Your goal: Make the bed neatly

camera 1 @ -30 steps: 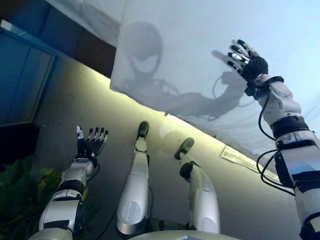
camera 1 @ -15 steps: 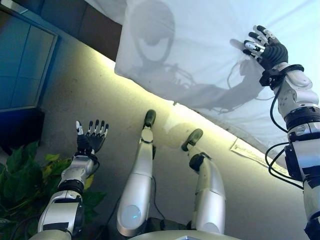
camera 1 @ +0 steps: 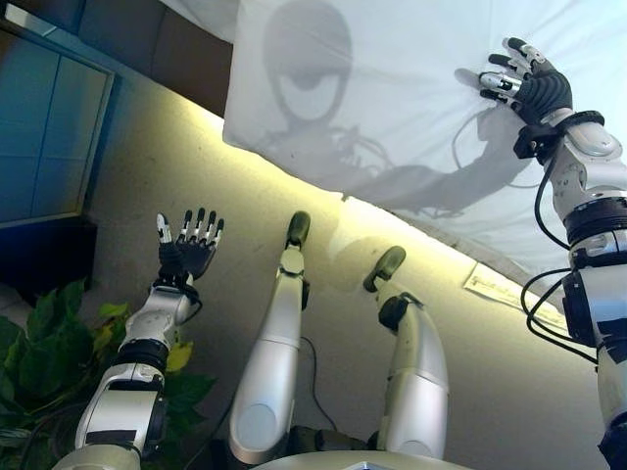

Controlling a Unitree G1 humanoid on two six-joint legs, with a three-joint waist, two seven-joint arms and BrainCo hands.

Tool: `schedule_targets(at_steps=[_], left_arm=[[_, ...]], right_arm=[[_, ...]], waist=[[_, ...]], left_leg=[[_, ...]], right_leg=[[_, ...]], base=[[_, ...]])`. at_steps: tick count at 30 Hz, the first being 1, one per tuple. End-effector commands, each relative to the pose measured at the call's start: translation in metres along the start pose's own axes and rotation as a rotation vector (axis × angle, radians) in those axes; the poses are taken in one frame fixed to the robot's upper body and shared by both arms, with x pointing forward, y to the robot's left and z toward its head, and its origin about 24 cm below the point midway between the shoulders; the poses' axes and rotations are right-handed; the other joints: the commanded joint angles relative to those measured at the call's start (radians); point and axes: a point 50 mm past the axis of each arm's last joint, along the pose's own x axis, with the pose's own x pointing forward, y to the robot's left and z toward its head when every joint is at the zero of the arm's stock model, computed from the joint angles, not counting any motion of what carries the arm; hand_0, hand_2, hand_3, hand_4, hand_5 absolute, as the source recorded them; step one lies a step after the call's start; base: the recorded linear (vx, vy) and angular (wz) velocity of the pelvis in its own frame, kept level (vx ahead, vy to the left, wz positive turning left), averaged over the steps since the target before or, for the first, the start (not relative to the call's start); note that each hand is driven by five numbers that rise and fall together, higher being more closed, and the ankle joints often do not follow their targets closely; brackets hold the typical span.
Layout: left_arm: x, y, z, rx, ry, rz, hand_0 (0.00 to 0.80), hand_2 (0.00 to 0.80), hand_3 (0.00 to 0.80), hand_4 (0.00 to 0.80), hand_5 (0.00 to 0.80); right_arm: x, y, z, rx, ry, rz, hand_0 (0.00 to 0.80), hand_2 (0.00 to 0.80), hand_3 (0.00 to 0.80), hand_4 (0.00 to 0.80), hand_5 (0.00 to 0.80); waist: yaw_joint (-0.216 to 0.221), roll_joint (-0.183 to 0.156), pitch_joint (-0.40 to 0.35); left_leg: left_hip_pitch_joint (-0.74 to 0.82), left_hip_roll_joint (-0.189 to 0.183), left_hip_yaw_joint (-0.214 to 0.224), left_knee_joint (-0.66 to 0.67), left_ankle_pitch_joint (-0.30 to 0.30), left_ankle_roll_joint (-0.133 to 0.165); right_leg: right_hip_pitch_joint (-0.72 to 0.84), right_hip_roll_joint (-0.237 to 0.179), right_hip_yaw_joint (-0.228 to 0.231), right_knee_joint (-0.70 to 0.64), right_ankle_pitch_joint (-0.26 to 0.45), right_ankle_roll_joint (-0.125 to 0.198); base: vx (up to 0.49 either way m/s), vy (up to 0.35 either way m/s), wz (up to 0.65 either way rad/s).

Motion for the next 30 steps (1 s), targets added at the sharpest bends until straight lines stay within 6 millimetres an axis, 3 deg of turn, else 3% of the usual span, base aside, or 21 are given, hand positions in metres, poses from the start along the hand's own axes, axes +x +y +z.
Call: schedule_targets(at_steps=[1, 7, 13, 25, 30], left_arm=[[-0.005, 0.008, 0.001, -0.066, -0.064, 0.009, 0.0, 0.0, 0.0, 0.0, 0.0], [-0.008, 0.012, 0.0, -0.079, -0.07, 0.018, 0.0, 0.0, 0.0, 0.0, 0.0], [-0.006, 0.009, 0.007, -0.061, -0.073, 0.035, 0.0, 0.0, 0.0, 0.0, 0.0], [-0.006, 0.007, 0.019, -0.031, -0.101, 0.072, 0.0, 0.0, 0.0, 0.0, 0.0], [-0.011, 0.015, 0.021, -0.007, -0.117, 0.133, 0.0, 0.0, 0.0, 0.0, 0.0]], right_arm=[[-0.071, -0.042, -0.134, -0.12, 0.601, -0.095, 0.0, 0.0, 0.0, 0.0, 0.0], [-0.101, -0.037, -0.173, -0.059, 0.686, -0.058, 0.0, 0.0, 0.0, 0.0, 0.0], [-0.119, -0.03, -0.196, -0.011, 0.725, -0.03, 0.0, 0.0, 0.0, 0.0, 0.0], [-0.124, -0.031, -0.199, 0.019, 0.704, -0.068, 0.0, 0.0, 0.0, 0.0, 0.0], [-0.127, -0.028, -0.203, 0.048, 0.675, -0.068, 0.0, 0.0, 0.0, 0.0, 0.0]], waist=[[-0.047, 0.092, 0.015], [-0.075, 0.088, 0.015], [-0.095, 0.071, 0.015], [-0.117, 0.066, 0.015], [-0.123, 0.062, 0.015]], left_leg=[[0.006, -0.013, 0.013, -0.028, 0.047, 0.028], [0.101, -0.007, 0.047, -0.043, 0.033, 0.03], [0.193, -0.003, 0.079, -0.065, 0.021, 0.03], [0.252, -0.008, 0.102, -0.075, 0.002, 0.038], [0.308, -0.009, 0.112, -0.068, -0.013, 0.039]], right_leg=[[-0.003, -0.003, 0.053, -0.036, 0.11, 0.108], [0.084, 0.005, 0.051, -0.068, 0.111, 0.109], [0.178, 0.006, 0.043, -0.118, 0.121, 0.114], [0.239, 0.03, 0.056, -0.147, 0.115, 0.102], [0.3, 0.033, 0.056, -0.148, 0.099, 0.101]], base=[[0.005, 0.024, -0.04], [0.033, 0.037, -0.12], [0.057, -0.02, -0.1], [0.035, -0.031, -0.13], [0.036, -0.033, -0.01]])
